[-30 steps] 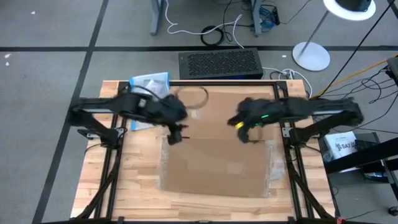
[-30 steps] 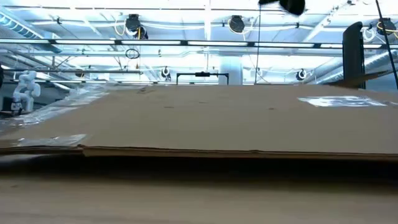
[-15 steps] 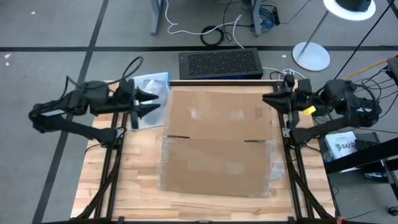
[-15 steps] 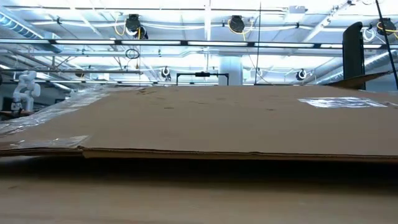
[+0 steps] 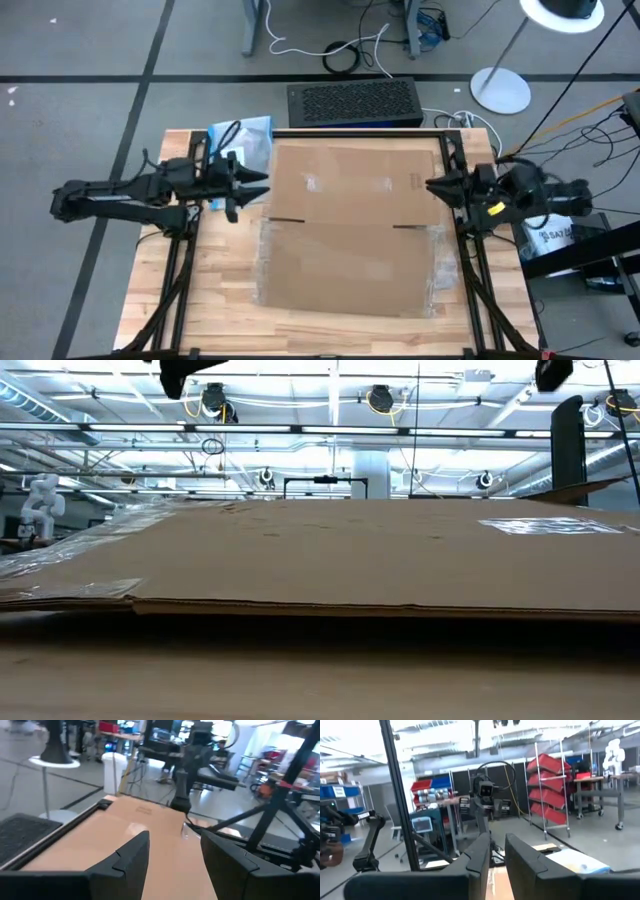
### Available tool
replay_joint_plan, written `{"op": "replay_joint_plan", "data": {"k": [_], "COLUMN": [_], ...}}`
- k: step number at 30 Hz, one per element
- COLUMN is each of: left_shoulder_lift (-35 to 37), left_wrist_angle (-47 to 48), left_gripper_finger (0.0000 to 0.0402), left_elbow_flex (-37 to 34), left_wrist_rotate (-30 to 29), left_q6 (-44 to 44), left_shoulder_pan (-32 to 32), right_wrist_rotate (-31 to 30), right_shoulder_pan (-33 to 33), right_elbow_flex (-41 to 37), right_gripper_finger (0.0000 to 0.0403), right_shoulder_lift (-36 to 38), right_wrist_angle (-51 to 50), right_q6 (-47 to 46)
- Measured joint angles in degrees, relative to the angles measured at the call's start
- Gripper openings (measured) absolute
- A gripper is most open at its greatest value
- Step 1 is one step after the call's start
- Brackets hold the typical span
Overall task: Unpack boxes
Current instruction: Return to Home Position
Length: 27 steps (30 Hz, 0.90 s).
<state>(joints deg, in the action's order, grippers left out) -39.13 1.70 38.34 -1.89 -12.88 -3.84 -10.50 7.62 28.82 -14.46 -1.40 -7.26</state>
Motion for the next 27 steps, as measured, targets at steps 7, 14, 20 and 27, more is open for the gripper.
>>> {"op": "replay_joint_plan", "data": {"k": [7,14,20,27], "left_shoulder_lift": [1.24,5.33,8.36,10.49], "left_wrist_angle": [-10.97,-18.54,-17.47,-13.56], "left_gripper_finger": [0.0184,0.0184,0.0184,0.0184], "left_elbow_flex": [-9.36,-18.57,-22.70,-22.35], "left_wrist_rotate": [2.20,5.99,5.89,2.73], "left_q6": [3.14,6.80,8.14,13.23], "left_shoulder_pan": [0.07,0.26,0.26,0.11], "right_wrist_rotate": [0.09,0.15,0.08,-7.37], "right_shoulder_pan": [0.00,0.00,0.00,0.00], "right_elbow_flex": [-14.77,-19.29,-19.46,-19.24], "right_gripper_finger": [0.0052,0.0052,0.0052,0.0052], "right_shoulder_lift": [6.43,6.82,6.80,6.82], "right_wrist_angle": [9.02,9.45,9.81,10.40], "right_q6": [4.40,6.75,7.12,2.42]}}
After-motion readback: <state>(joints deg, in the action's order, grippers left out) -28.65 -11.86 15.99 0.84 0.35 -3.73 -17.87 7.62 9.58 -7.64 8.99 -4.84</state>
